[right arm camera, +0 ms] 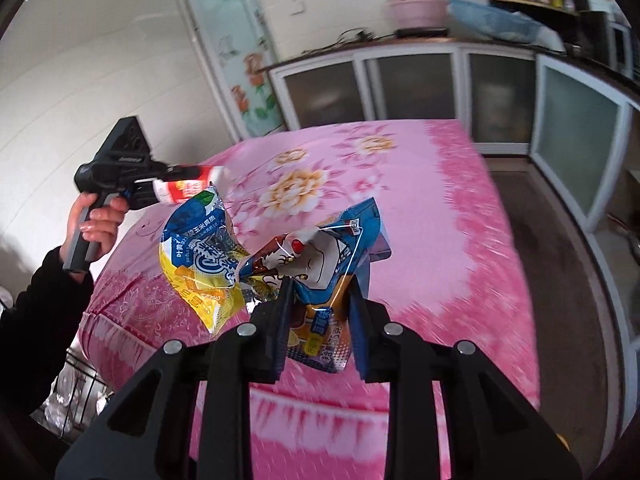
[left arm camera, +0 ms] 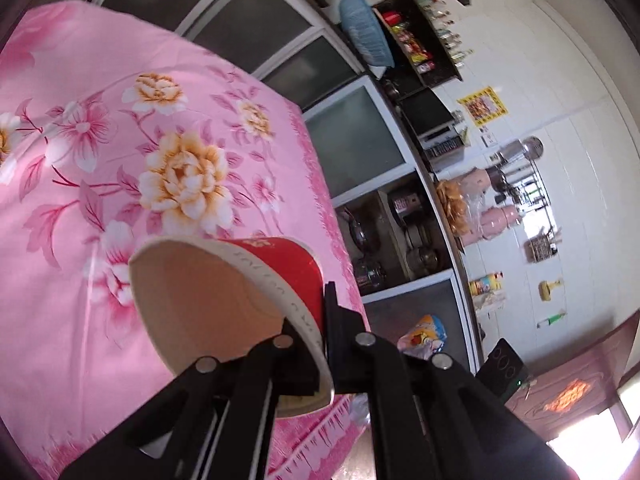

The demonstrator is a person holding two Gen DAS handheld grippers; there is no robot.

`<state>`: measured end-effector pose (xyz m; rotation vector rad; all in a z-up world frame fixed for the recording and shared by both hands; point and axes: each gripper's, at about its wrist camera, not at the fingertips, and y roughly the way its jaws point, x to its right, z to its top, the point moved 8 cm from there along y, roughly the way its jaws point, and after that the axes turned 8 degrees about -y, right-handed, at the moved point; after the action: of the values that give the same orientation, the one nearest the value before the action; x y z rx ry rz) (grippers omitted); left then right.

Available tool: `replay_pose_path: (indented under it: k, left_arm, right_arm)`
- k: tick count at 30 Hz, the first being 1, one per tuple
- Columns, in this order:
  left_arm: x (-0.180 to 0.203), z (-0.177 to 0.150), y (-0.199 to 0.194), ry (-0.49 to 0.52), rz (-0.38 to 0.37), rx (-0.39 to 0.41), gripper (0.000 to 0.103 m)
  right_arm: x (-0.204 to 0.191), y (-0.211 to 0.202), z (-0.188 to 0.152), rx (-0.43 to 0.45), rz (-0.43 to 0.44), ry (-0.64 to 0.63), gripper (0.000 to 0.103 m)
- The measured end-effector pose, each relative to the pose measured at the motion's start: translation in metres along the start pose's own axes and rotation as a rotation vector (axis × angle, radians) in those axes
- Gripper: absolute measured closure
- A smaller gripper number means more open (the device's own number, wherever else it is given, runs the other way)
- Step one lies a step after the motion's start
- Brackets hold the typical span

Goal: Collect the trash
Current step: 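Carry the red cup and snack wrappers with both tools over the yellow-rimmed bin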

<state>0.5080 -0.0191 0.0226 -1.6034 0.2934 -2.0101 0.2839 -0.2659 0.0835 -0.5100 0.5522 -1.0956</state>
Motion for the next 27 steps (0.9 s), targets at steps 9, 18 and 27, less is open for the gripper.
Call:
replay_pose_path:
  k: [9,18,27]
  left_arm:
    - [0.066,-0.075,0.031,0.143,-0.004,-0.057,0.101]
    - [0.145,-0.162,0.130,0.271,-0.042,-0.219,0.101]
    - [0.224,-0.264,0.233,0.424,-0.077,-0.399,0.101]
  right_arm:
    - [0.058,-0.096,-0.062,0.069,-0.135,0.136,0.078]
    - [0.119,-0.195,-0.141,0.125,-0.294,0.274,0.078]
    - [0.169,-0.279,-0.217,0.135,-0.559,0.339,0.078]
